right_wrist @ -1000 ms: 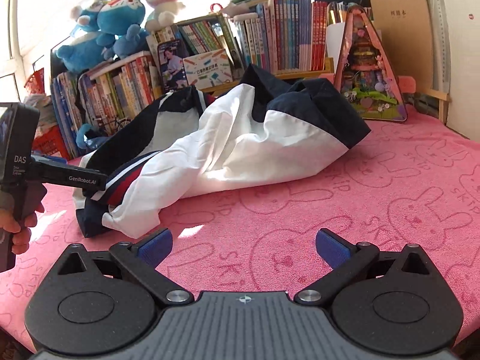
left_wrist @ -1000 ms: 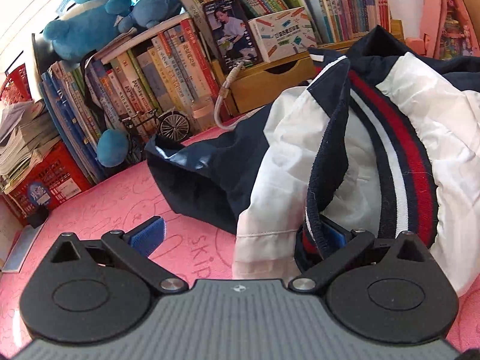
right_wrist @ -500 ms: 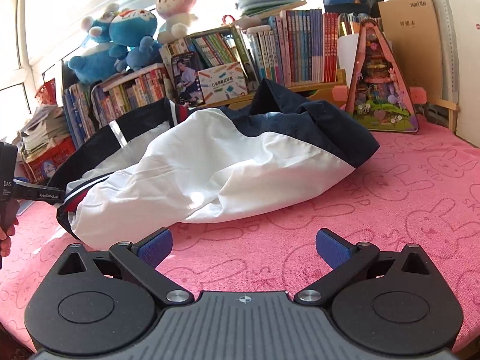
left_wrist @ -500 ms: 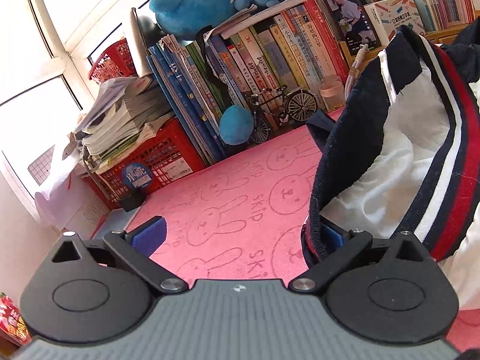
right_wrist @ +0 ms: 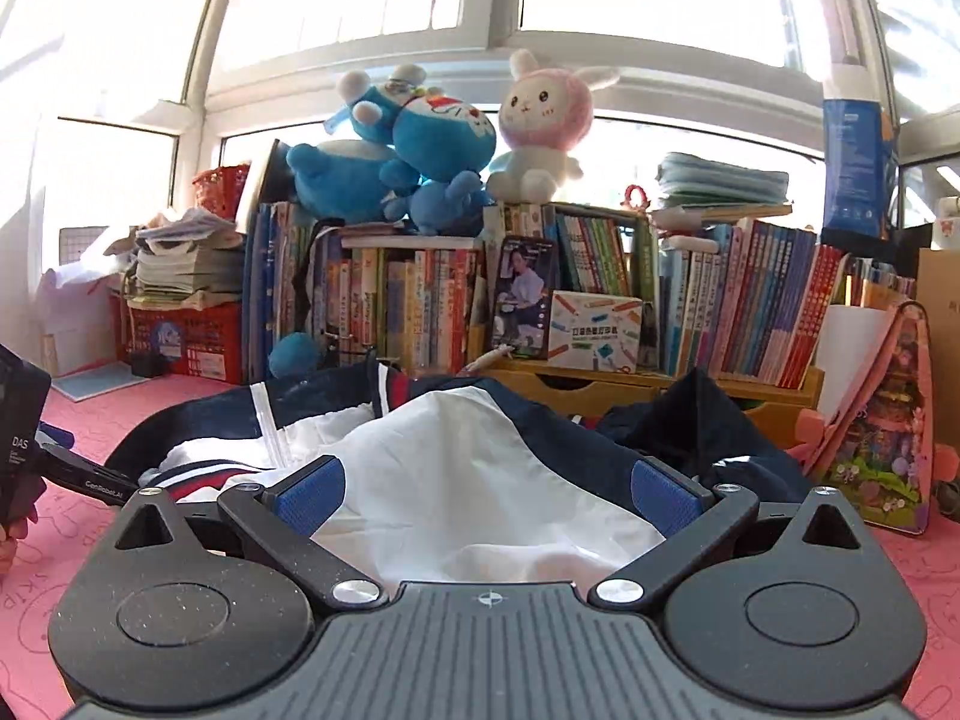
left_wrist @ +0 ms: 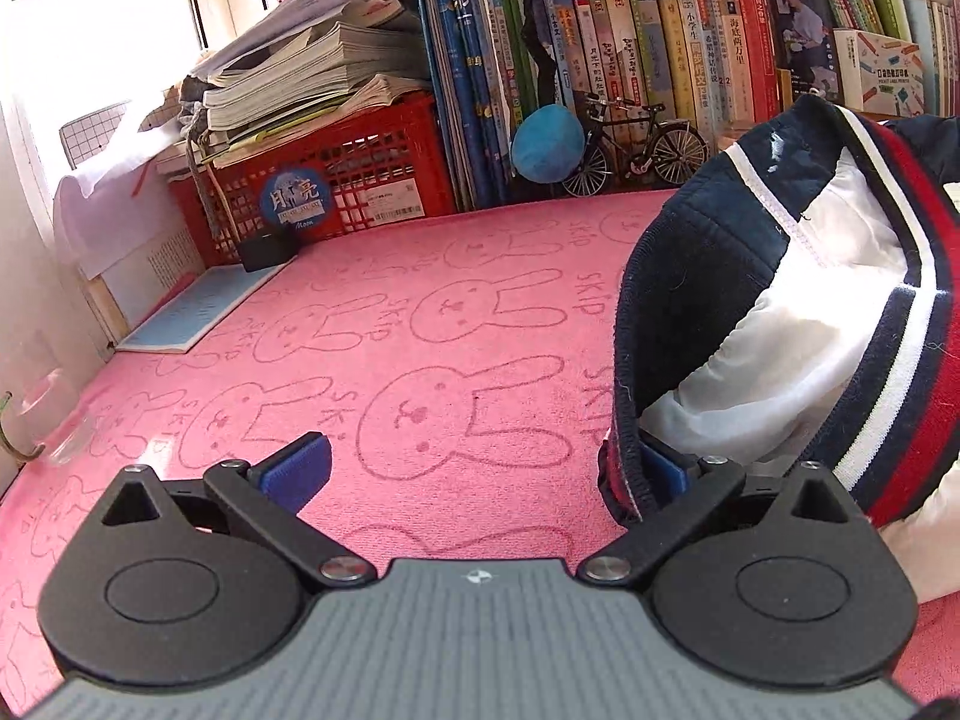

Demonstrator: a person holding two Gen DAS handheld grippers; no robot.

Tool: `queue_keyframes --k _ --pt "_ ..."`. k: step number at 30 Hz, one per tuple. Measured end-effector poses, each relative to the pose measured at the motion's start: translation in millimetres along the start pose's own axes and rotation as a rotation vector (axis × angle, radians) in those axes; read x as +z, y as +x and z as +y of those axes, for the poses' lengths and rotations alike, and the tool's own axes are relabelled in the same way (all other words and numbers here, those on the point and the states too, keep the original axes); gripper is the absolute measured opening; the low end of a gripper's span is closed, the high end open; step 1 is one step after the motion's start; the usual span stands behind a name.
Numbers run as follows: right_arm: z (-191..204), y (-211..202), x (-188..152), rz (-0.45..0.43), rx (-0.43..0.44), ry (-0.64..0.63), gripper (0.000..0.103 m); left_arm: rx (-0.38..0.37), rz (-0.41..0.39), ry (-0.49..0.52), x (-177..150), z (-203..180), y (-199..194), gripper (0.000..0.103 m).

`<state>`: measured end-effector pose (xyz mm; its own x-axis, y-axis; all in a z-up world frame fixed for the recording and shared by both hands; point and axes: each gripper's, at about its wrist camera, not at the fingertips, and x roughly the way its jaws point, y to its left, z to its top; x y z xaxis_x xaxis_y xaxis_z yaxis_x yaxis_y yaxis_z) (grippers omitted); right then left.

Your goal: Fold clothes

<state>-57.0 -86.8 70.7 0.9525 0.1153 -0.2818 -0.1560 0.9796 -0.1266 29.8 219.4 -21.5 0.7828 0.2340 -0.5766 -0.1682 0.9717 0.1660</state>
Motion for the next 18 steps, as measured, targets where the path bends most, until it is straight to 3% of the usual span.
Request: queue_keyframes --k 3,6,8,12,15,16,17,18 --pt "28.1 47.7 29.8 0.053 0.010 -0.118 0.103 -0.057 0.013 -0.075 -2.3 12.7 4.9 0.103" --pt "60.0 120.8 57.8 0.250 -0.011 -0.236 0.103 -0.075 0.019 -0.094 -3.1 15.4 6.8 0.103" --pt "74.7 160.0 69.9 0.332 -0.025 -0.290 0.103 -0.074 0.015 -0.088 -3.1 14.7 6.5 0.103" --pt "100.5 222.1 69.3 0.414 -0.032 -0.371 0.103 -0.084 0.020 -0.102 -3.5 16.9 8.0 0.103" --pt "101.7 264.0 53.0 0.557 -0.052 -0.339 0.100 -0.087 0.021 -0.106 -3.4 18.2 8.5 0.103" --pt "98.9 274.0 46.1 0.595 -0.054 -0.318 0.090 -0.086 0.020 -0.104 -3.2 18.0 8.4 0.103" --pt "92.6 273.5 43.6 0.601 -0.061 -0.292 0.066 -0.084 0.019 -0.102 -3.1 17.7 8.3 0.103" --pt "85.8 271.6 41.6 0.601 -0.070 -0.266 0.051 -0.084 0.019 -0.101 -3.1 17.4 8.1 0.103"
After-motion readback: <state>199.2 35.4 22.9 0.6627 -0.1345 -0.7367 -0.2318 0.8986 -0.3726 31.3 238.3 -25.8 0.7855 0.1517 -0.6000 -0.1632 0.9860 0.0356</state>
